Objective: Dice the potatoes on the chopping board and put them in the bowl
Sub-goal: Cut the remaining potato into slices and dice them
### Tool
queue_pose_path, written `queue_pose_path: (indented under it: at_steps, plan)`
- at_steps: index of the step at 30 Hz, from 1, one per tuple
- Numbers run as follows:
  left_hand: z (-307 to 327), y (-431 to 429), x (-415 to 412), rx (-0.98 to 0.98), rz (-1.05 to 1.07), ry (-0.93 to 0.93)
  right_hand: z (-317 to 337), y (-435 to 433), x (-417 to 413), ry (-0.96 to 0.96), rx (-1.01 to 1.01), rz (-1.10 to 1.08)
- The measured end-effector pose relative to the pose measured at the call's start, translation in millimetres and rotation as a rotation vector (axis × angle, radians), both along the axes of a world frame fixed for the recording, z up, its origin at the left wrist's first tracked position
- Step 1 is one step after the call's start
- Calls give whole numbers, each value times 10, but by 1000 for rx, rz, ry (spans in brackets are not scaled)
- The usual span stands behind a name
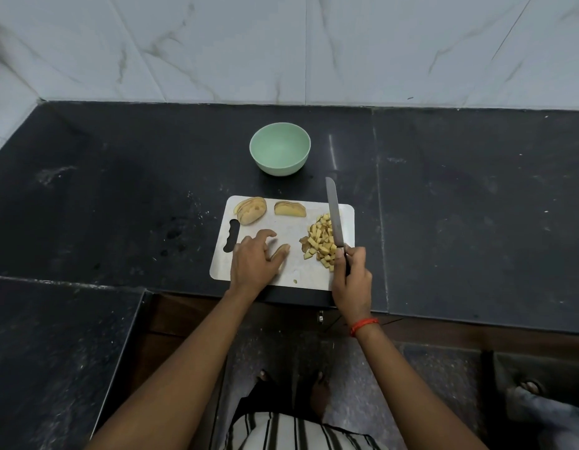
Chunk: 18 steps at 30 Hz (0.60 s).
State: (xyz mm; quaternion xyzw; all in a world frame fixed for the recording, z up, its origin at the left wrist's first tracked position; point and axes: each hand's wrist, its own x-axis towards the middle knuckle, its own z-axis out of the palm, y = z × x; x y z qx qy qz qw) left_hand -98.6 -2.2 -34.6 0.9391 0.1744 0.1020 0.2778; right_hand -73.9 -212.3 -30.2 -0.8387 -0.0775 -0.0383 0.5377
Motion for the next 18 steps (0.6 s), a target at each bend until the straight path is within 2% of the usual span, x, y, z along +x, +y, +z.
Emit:
queue_pose_path:
  at_steps: [3,5,8,10,12,15,18]
  plan:
    - [-39,39,-23,-75,-36,-36,11,5,-6,19,-6,0]
    - [-39,141,-54,-197,-101,-63,19,3,-7,23,-1,10]
    - [75,361,-76,-326,-280,79,34,3,-6,20,-2,15]
    - [169,484,-51,-277,-413,256,39,6,-4,19,-4,9]
    - [225,552,-6,-176,-497,358,42,11,-8,19,-2,9]
    - [216,564,35,-104,-535,371,48,4,-18,12,1,9]
    - [157,449,34,-36,-453,291,54,5,-22,10,-1,12]
